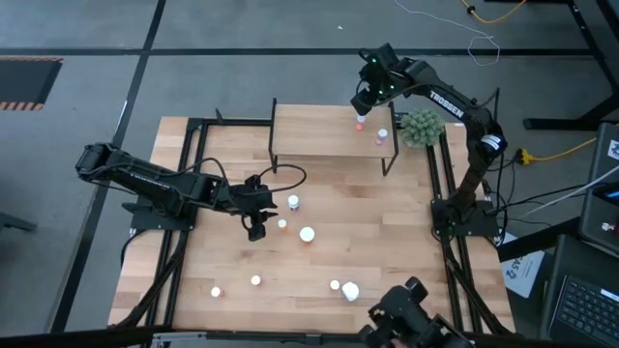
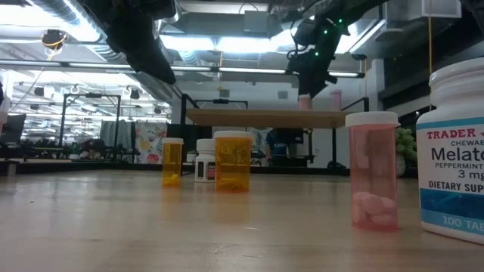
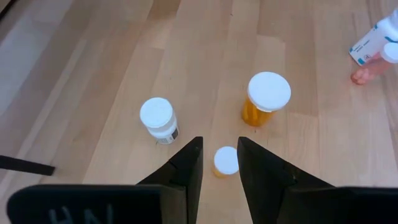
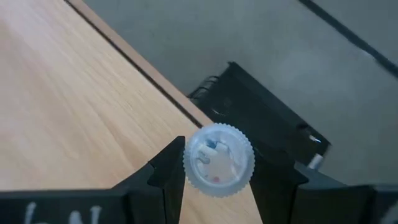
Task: Pick and place medicine bottles onto shelf by color
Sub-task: Put the transparent pill bottle on the shelf
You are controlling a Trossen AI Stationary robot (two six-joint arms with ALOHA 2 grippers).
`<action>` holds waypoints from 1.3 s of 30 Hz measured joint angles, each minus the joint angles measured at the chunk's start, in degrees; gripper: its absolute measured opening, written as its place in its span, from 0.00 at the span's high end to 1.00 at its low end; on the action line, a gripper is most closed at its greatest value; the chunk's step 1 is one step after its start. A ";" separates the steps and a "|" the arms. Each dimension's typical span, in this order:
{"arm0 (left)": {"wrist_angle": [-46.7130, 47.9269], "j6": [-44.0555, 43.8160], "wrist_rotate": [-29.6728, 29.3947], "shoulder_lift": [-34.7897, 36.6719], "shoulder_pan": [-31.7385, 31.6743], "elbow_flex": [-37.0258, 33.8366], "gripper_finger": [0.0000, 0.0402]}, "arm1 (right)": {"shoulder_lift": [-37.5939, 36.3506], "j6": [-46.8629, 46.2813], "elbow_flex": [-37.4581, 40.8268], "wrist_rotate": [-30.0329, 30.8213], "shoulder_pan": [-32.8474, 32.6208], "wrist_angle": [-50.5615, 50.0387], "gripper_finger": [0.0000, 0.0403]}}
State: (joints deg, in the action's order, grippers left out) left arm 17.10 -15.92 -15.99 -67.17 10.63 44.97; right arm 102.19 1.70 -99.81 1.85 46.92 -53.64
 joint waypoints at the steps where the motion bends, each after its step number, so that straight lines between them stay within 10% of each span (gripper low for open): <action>1: -0.01 0.00 0.00 0.00 0.00 0.00 0.76 | 0.21 0.01 0.00 -1.23 0.01 0.55 0.63; 39: -0.02 -0.04 -0.02 0.00 0.00 0.00 0.76 | 4.66 3.04 0.00 -8.01 -5.93 7.99 0.59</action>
State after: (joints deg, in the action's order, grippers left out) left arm 17.08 -15.97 -16.01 -67.17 10.63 44.97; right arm 106.85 4.74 -99.81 -6.15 40.99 -45.65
